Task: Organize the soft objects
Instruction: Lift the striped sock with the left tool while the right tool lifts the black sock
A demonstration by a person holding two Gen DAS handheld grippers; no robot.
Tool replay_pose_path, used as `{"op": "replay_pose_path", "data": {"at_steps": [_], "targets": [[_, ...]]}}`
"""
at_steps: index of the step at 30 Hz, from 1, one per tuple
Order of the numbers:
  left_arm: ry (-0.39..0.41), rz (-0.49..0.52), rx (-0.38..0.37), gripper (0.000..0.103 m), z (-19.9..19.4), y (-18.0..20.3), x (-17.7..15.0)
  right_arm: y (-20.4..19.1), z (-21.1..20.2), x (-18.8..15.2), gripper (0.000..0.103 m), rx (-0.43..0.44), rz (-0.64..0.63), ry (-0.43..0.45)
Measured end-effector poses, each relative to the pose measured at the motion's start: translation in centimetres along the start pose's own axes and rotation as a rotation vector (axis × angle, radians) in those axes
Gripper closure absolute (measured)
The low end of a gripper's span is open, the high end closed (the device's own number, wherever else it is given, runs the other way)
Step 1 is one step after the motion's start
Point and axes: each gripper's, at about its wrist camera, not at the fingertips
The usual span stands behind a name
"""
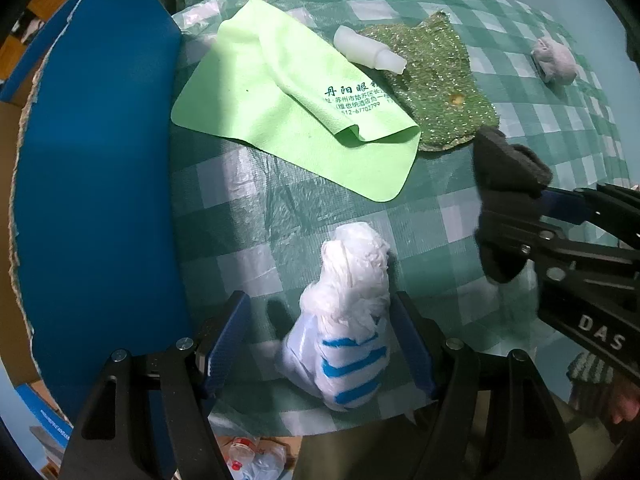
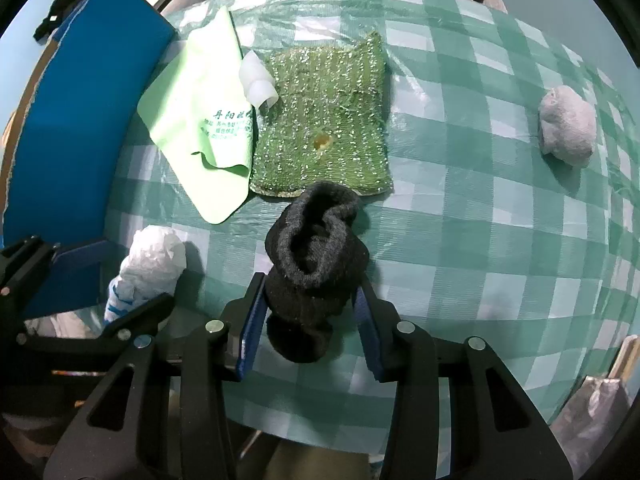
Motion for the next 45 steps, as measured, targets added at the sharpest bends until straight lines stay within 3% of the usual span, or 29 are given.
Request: {"op": "replay_pose_path", "data": {"at_steps": [10, 14, 20, 35, 45], "targets": [[-0.004, 0.004, -0.013, 0.030, 1.1, 0.5, 0.2, 0.7, -1.0, -0.1, 0.061, 0.013, 0.035, 0.003], [-0.026, 0.009, -0.018, 0.052, 1.4, -0.3, -1.1, 1.0, -1.3, 0.1, 0.061, 0.018, 0.043, 0.004], [-0.015, -0.006, -0.016, 0.059, 1.6, -1.1, -1.9, 1.4, -2.4, 0.7, 0.061, 0.025, 0.042, 0.013], [0.057, -0.031, 0.010, 0.060, -2.8, -0.9, -0.1, 0.6, -4.8, 0.7, 0.061, 0.042, 0.016, 0.050], [0.126, -0.056, 0.018, 0.060, -6.7, -2.2, -0.9, -0.6, -7.8, 1.2, 0.061, 0.064, -0.024, 0.102]]}}
Point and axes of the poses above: each gripper's, at about its wrist camera, not at the fingertips, and z roughly the way its jaws point, y to its right, x to its top, and after that the axes turned 15 degrees about z, right-handed
